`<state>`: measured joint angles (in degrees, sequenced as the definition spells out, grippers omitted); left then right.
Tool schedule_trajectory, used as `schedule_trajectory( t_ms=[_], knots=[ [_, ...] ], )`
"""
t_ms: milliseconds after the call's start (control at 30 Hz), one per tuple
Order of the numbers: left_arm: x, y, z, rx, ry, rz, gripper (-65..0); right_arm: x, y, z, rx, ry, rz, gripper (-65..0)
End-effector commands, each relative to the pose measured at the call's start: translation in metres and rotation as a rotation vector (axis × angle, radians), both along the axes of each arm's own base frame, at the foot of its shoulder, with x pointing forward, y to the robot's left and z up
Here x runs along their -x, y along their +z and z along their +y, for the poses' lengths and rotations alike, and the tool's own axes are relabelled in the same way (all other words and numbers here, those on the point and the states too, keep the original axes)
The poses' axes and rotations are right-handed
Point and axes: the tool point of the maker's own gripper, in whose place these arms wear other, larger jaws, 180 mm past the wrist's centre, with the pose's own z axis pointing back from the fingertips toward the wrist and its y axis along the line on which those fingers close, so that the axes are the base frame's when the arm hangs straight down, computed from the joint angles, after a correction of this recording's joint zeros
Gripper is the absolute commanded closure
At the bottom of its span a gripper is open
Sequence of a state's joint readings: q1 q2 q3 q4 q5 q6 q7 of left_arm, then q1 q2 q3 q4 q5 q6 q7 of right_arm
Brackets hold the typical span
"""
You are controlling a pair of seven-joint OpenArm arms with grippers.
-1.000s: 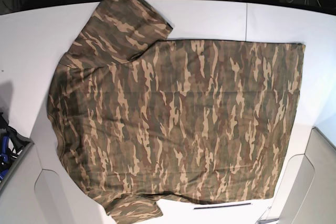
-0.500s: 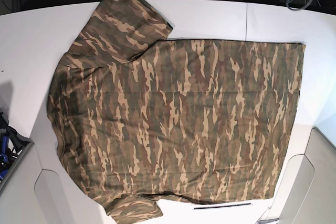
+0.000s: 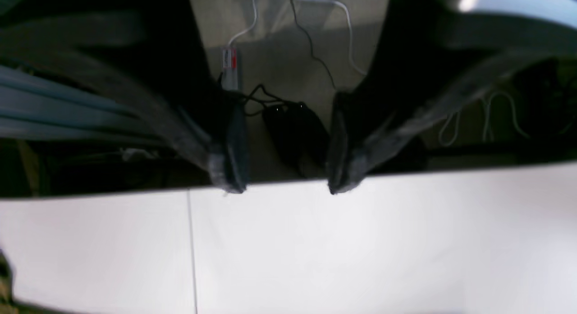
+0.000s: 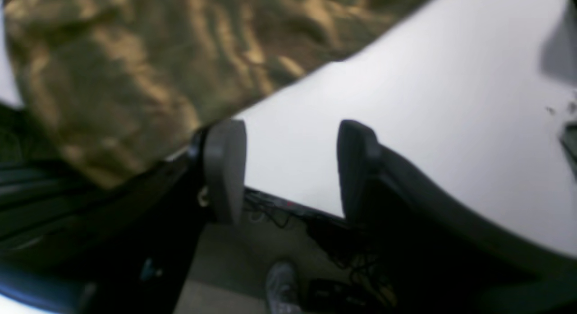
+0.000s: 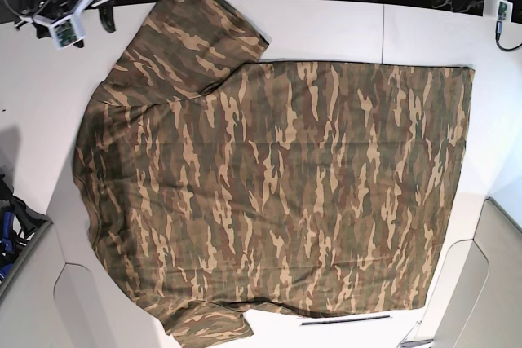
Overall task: Fold the T-shirt properly
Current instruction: 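Move both grippers down to the shirt's shoulder corners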
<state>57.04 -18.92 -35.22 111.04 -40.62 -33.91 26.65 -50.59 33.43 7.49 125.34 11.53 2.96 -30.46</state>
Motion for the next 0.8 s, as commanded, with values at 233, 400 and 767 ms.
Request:
schedule_trajectory(
  t_ms=[233, 400, 767],
  knots=[
    [-0.029, 0.015, 0.005, -0.025, -0.043, -0.074, -39.2, -0.008, -0.038, -0.010, -0.172, -0.140, 0.055, -31.9],
    [-0.035, 0.019, 0.016, -0.059, -0.034, -0.074, -39.2, -0.009, -0.061, 0.012, -0.335, -0.183, 0.118, -31.9],
    [-0.046, 0.025, 0.018, -0.067, -0.038, -0.115, -39.2, -0.006, -0.076, 0.050, -0.593, -0.266, 0.155, -31.9]
  ],
)
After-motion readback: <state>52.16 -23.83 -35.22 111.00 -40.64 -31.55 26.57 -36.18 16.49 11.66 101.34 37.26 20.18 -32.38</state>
